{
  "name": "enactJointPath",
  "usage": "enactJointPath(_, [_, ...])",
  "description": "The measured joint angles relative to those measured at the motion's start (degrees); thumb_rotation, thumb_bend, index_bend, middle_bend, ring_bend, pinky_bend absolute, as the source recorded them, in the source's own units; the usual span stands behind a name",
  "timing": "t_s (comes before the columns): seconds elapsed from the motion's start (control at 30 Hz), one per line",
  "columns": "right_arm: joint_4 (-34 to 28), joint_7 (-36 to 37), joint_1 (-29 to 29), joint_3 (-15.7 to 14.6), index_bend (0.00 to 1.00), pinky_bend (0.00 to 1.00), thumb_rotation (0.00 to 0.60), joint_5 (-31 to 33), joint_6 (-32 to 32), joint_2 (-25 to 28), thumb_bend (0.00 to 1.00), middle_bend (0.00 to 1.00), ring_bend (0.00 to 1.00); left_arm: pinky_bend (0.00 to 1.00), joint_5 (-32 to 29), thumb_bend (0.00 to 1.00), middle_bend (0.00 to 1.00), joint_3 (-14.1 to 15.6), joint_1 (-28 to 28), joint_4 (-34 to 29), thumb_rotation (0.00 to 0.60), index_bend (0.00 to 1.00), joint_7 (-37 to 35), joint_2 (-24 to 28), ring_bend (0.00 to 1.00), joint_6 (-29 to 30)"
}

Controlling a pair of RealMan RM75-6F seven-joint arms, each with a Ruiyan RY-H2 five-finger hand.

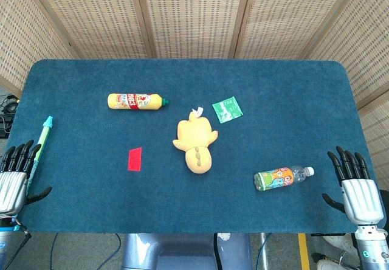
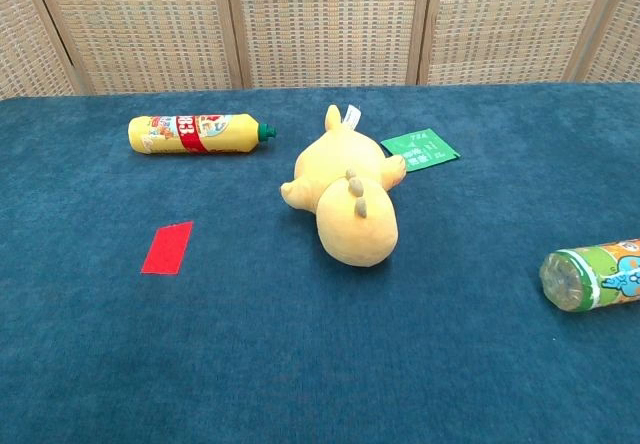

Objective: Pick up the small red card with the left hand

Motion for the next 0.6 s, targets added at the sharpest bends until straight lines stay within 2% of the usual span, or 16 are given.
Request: enactJointPath(0.6, [-0.3,-0.8,0.2,0.2,0.0,0.0,0.6,0.9,-0.7,0.1,0.0,0.0,0.0,0.0,-0.1,0.07,0.0,0.3,-0.3,-0.3,0.6,0.0,-0.5,0.1,0.0,-1.0])
